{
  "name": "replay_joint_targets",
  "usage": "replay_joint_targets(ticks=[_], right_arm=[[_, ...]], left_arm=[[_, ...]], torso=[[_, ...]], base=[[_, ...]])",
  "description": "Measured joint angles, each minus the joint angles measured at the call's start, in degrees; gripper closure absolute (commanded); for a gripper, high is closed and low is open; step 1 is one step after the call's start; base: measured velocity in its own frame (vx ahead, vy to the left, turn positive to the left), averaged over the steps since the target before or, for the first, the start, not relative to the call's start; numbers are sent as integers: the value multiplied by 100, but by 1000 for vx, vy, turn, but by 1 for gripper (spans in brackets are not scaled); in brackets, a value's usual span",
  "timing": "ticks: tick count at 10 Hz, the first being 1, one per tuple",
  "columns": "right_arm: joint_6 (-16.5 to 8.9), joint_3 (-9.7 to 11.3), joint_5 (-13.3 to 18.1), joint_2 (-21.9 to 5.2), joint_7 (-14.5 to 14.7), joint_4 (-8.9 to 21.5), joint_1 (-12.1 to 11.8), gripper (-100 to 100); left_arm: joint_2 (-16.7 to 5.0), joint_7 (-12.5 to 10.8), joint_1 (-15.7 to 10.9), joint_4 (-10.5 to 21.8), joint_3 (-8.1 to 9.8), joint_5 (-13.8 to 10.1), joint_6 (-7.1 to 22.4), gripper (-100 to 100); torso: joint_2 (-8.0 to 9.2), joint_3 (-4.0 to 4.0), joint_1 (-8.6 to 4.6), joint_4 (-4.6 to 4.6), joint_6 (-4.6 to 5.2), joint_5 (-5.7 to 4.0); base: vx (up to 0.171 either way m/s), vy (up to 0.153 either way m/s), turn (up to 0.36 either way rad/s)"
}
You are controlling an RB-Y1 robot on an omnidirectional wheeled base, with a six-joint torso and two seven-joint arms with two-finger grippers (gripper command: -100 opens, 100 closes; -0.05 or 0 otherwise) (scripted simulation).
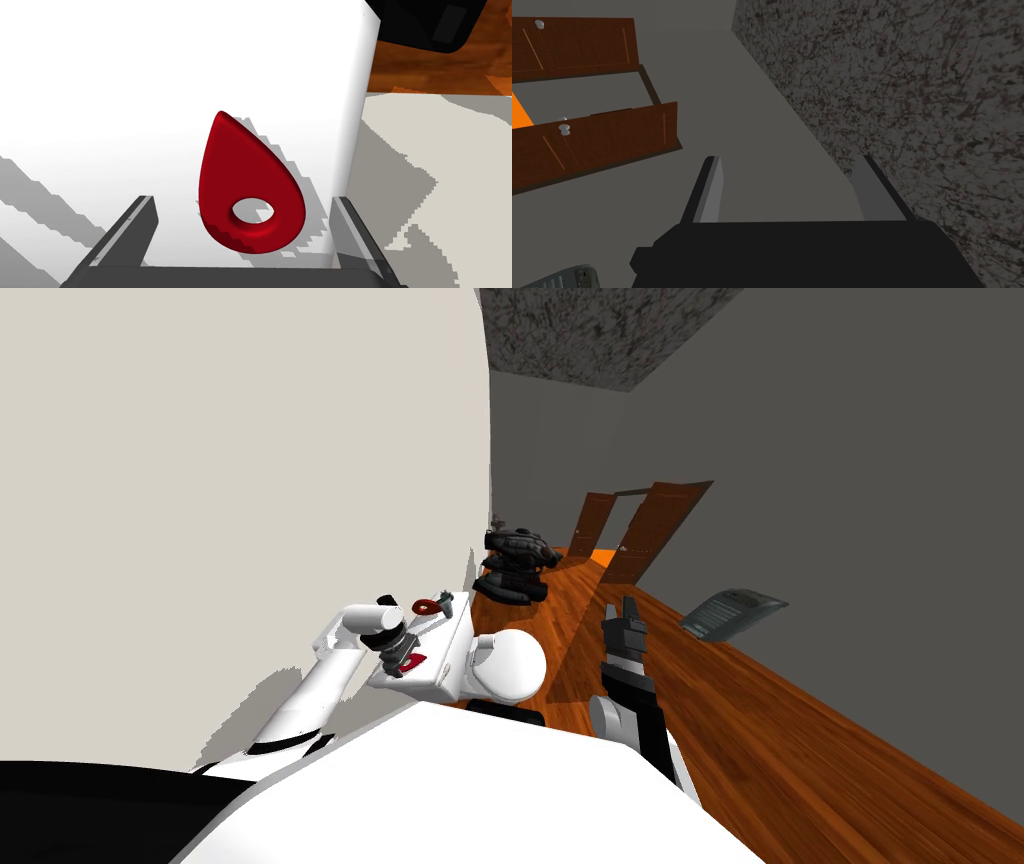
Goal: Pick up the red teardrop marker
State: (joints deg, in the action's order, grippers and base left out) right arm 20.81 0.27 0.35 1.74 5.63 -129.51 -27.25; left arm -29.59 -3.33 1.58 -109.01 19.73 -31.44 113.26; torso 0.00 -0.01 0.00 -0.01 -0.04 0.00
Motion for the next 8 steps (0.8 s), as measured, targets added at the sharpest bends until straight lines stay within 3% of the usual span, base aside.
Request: replay_joint_targets(ticks=[3, 4, 8], right_arm=[[0, 0, 0, 0, 0, 0, 0, 0], [0, 0, 0, 0, 0, 0, 0, 0], [0, 0, 0, 0, 0, 0, 0, 0]], left_arm=[[45, 66, -12, 314, -106, 112, -332, -100], [45, 71, -15, 324, -109, 117, -358, 100], [46, 70, -12, 323, -110, 116, -352, 100]], torso=[[8, 5, -1, 2, -1, 0], [2, 0, 5, -2, -1, 6], [-8, -5, 11, -3, 1, 7]], base=[[-20, 0, -12], [0, 0, 0], [0, 0, 0]])
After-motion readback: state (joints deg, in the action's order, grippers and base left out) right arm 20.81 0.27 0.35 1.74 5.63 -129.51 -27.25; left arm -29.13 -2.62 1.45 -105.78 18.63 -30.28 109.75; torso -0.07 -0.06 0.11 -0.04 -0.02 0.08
